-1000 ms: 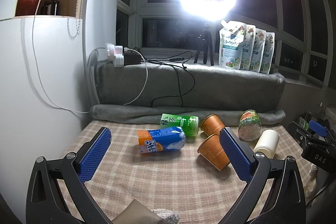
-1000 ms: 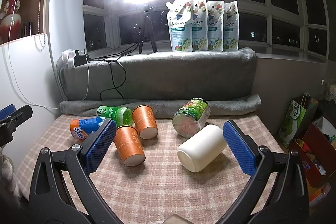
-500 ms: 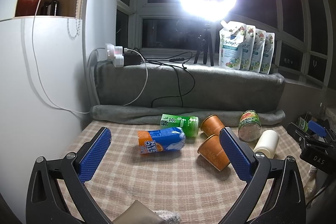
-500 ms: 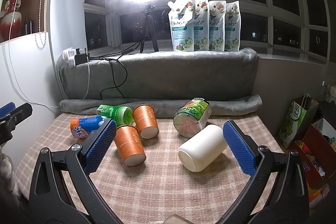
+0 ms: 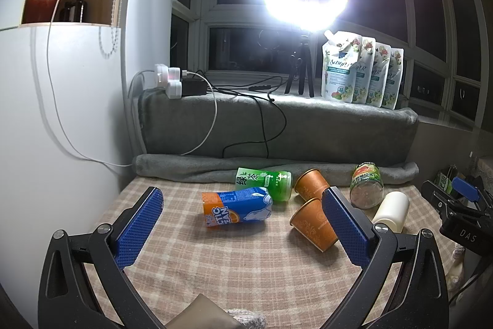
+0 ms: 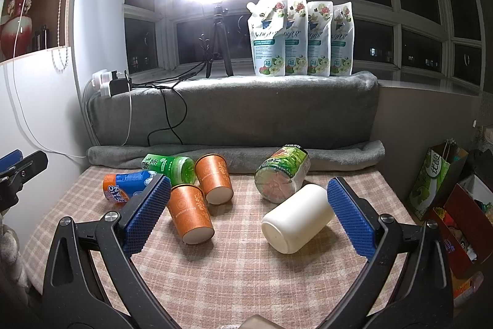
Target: Flip cup upright
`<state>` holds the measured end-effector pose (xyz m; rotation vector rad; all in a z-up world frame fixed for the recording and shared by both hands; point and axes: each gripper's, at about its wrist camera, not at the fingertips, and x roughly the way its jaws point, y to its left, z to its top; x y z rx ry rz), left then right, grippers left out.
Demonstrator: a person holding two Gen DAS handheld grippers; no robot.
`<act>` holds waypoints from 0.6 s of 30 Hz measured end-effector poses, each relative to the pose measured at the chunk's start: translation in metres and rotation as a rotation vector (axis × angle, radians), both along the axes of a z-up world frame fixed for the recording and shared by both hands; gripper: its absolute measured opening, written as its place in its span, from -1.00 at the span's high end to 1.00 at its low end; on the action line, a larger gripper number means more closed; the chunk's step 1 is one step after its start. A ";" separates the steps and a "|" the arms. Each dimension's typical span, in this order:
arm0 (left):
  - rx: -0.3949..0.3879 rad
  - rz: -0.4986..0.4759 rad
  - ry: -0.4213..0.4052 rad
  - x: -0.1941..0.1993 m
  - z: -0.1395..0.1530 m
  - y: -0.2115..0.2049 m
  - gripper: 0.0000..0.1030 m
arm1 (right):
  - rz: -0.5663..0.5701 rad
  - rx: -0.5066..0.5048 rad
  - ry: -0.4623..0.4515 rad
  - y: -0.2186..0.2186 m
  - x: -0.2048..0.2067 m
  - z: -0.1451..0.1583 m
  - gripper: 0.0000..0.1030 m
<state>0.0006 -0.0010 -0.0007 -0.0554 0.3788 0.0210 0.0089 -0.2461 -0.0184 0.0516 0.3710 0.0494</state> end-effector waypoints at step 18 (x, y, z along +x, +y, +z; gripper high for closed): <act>-0.004 0.000 0.008 0.003 -0.003 0.001 -0.99 | 0.001 -0.001 0.001 0.000 0.001 -0.003 -1.00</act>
